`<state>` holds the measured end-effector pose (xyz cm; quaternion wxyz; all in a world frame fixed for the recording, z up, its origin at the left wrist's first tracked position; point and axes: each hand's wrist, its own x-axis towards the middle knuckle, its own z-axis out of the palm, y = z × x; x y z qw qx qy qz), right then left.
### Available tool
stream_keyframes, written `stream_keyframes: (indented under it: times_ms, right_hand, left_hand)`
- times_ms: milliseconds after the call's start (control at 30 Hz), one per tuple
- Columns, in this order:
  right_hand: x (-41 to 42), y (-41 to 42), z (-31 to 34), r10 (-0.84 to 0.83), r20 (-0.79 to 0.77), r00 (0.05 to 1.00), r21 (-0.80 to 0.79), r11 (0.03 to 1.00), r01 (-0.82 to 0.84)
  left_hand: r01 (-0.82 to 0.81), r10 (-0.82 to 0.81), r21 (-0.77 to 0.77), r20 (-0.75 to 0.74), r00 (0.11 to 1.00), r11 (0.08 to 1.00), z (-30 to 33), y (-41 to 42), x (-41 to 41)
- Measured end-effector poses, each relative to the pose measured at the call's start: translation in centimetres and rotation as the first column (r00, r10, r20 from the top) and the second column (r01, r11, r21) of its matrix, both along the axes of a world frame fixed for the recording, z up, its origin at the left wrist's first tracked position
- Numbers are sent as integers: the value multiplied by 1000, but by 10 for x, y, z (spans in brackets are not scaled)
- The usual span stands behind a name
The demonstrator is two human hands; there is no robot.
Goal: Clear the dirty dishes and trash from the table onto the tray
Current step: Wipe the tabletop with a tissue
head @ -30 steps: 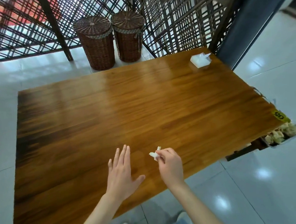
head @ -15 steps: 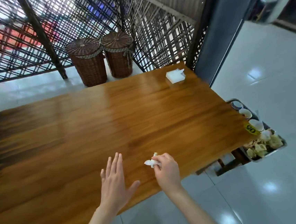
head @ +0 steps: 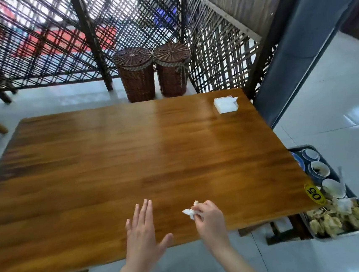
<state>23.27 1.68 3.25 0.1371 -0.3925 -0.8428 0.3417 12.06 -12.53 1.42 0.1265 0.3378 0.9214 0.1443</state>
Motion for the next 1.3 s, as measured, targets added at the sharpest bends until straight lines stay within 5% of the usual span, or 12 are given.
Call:
stream_keyframes:
  times_ms: [367, 833, 1133, 1300]
  right_hand:
    - [-71, 9, -26, 100, 37, 994, -8, 995, -100]
    - [-294, 33, -55, 175, 29, 984, 59, 983, -176]
    - [-364, 74, -79, 104, 88, 991, 151, 982, -117]
    - [-380, 72, -95, -68, 166, 984, 117, 992, 49]
  left_hand:
    - [-148, 151, -116, 17, 988, 982, -27, -9, -84]
    - [-173, 169, -79, -53, 984, 982, -61, 13, -271]
    - [-181, 176, -122, -44, 983, 976, -97, 14, -309]
    - [-186, 167, -149, -131, 977, 971, -109, 13, -309]
